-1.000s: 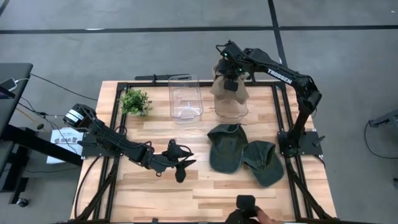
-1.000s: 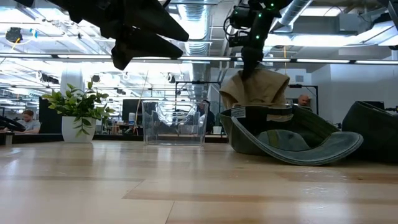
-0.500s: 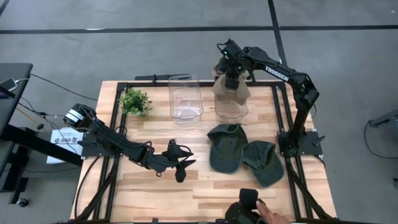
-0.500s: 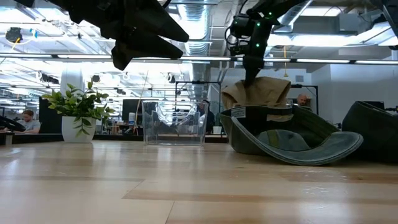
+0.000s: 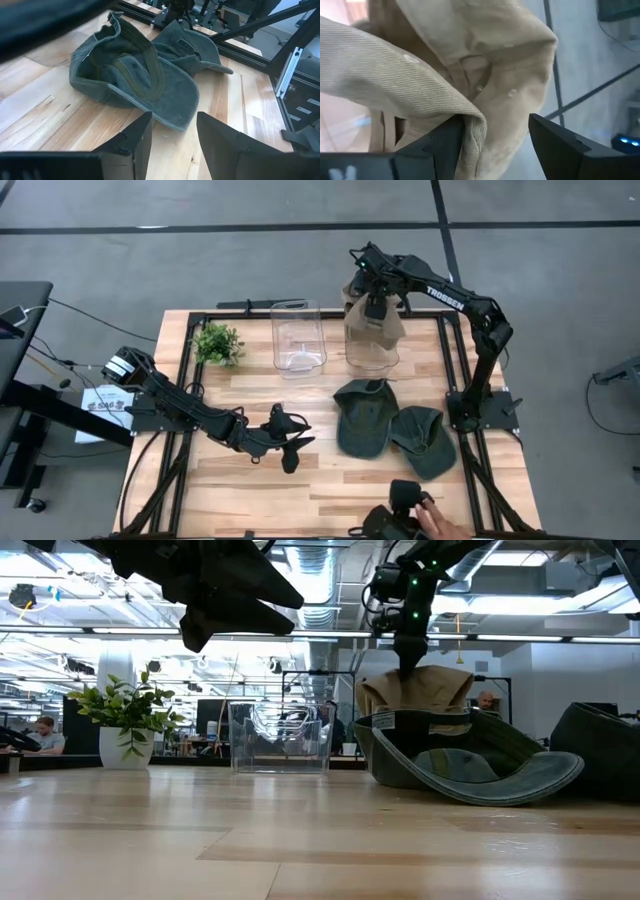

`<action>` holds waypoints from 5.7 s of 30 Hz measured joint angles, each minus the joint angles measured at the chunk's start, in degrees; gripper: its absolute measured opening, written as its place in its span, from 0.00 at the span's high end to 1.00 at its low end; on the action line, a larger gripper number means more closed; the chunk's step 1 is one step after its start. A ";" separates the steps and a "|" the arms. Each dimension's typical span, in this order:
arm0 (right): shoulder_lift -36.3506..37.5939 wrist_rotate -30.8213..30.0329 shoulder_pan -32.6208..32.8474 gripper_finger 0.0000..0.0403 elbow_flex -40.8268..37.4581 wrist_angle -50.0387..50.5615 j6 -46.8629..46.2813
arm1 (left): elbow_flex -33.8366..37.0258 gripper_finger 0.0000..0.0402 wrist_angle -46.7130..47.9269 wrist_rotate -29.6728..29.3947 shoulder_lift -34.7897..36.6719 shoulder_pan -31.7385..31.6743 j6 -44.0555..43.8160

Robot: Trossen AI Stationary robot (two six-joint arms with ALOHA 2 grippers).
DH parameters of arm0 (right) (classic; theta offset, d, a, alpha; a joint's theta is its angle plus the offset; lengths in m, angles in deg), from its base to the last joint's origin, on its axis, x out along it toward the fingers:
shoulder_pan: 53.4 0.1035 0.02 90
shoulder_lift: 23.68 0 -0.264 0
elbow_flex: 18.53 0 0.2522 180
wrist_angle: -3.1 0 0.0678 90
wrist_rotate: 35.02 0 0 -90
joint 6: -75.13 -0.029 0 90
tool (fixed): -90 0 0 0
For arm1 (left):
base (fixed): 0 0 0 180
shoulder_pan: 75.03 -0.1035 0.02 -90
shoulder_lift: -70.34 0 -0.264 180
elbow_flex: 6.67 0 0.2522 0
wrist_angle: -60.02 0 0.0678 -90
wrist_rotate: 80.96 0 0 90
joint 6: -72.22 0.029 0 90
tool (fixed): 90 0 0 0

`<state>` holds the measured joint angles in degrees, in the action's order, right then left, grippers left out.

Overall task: Pick & Place hat
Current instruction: Put the brown cap into the right transparent bin, then put the left black cap into the left transparent bin

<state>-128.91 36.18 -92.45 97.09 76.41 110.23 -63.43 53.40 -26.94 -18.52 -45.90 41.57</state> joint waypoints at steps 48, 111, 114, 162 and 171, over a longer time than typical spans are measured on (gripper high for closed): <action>2.49 -17.19 2.67 0.62 0.09 -13.14 0.11 | 0.00 0.62 1.30 -0.01 0.00 0.00 -0.02; 30.52 -28.01 91.98 1.00 -45.94 -2.34 -111.72 | 0.00 0.62 -15.37 4.61 -9.99 -3.63 -7.26; 29.04 -28.06 92.45 1.00 -45.94 -3.46 -111.73 | 0.00 0.63 -16.08 4.47 -12.65 -4.69 -11.29; 25.88 -27.52 92.28 1.00 -45.90 -5.38 -111.02 | -5.68 0.73 -14.20 22.45 -22.60 -11.89 -22.16; 25.90 -26.97 92.28 1.00 -45.90 -5.46 -111.00 | -5.68 0.60 -14.28 23.22 -22.59 -13.68 -22.38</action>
<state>-103.01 9.20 -0.17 51.19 70.95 -0.77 -69.11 39.11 -3.72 -41.11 -59.59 19.19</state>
